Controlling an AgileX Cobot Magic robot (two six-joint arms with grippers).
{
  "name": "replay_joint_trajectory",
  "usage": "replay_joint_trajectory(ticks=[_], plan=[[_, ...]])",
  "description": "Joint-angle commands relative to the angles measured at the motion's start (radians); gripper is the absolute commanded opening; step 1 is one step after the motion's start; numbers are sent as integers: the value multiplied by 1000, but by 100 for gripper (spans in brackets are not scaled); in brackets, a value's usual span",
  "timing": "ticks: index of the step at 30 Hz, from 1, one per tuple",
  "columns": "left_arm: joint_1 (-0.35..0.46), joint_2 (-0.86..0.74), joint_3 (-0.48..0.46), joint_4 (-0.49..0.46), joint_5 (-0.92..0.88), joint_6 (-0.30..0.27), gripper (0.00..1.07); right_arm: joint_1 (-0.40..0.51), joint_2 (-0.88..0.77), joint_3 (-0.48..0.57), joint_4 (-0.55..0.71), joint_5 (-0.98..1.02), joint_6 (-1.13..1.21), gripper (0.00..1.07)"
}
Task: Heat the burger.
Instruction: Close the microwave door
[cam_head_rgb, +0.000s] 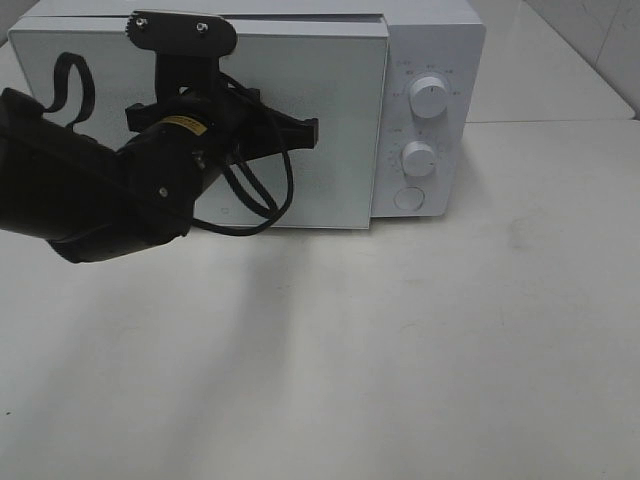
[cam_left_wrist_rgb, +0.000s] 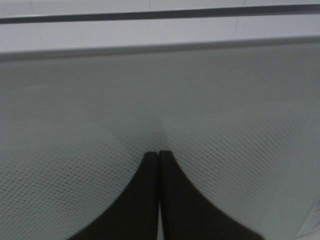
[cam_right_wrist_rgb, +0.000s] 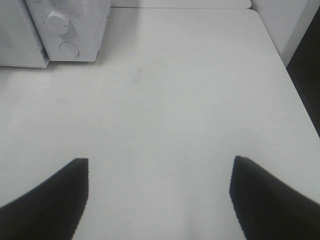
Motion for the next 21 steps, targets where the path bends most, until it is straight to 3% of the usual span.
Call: replay_joint_trajectory(ticks=[1,12,21], plan=[[5,19,-54,-47,-14,22,0,-8,-27,-1,1,-7,0,75],[10,70,-164,-150,5,140,0,-8,-27,-1,1,-7,1,75],[47,92,-227,-151,52,144,0,-8,-27,-1,1,-7,1,75]])
